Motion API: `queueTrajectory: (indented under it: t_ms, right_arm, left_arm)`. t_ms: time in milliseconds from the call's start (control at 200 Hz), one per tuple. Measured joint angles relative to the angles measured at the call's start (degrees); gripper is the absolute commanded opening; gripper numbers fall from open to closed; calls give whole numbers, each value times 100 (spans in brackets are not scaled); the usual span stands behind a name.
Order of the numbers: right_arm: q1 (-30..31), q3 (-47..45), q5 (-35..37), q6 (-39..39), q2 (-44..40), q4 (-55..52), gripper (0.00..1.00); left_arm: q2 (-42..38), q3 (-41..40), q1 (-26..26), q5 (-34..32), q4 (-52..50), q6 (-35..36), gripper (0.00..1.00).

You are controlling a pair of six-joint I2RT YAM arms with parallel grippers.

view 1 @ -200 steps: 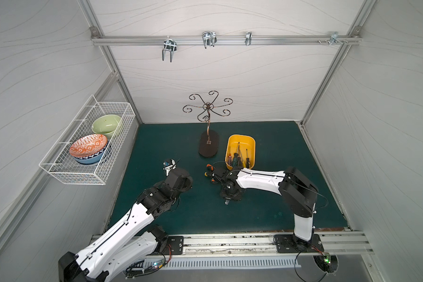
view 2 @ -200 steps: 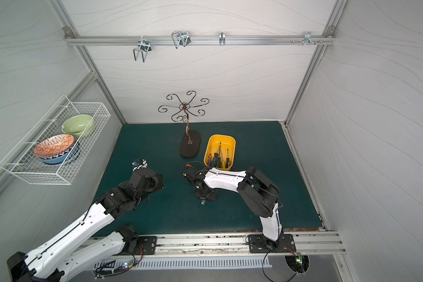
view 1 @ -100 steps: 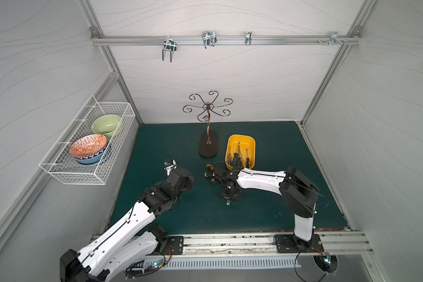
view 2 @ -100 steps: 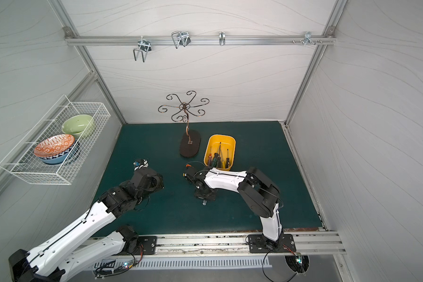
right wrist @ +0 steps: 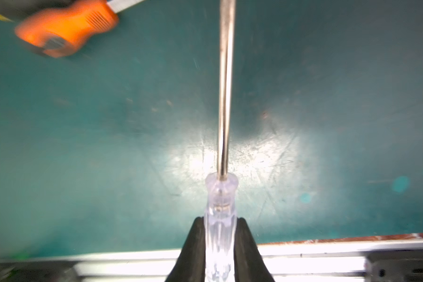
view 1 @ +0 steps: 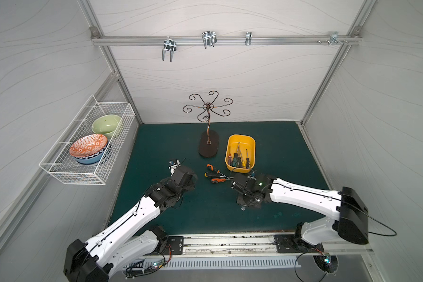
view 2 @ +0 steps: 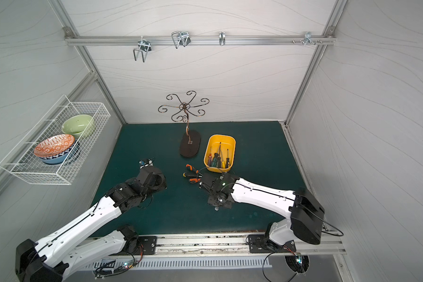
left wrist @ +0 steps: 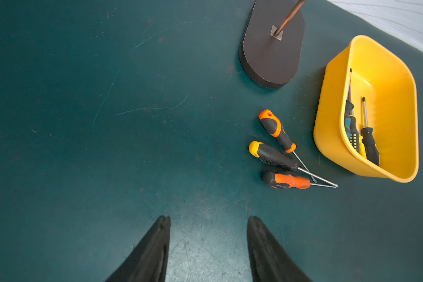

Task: Put the screwdriver on the desktop into the storage box
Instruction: Pick up the screwdriver from the center of the board, then place the screwdriver in the storage box.

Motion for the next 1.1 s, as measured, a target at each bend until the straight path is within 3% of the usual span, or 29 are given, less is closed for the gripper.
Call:
queueTrajectory:
  t_ms: [225,460,720,926,1101]
  right_arm:
    - [-1322,568,-223,-1307,-323,-83,0]
    - [-2450,1781,-833,-2557,752,-2,0]
    - [-2933,3014,-1178,-3407,2415,-15,1]
    - [-3169,3407,-1172,-3742,3324,-26,3]
    - [-3279,3442,-1132,-3875,3703,0,21]
  left_arm:
    - [275,208,0,160,109,354,54]
    - [586,444,2,474,149,876,53]
    - [964,579,13,787,160,1281,53]
    - [1115,599,33,922,160,1438,53]
    - [1235,649,33,966,160,1517,53]
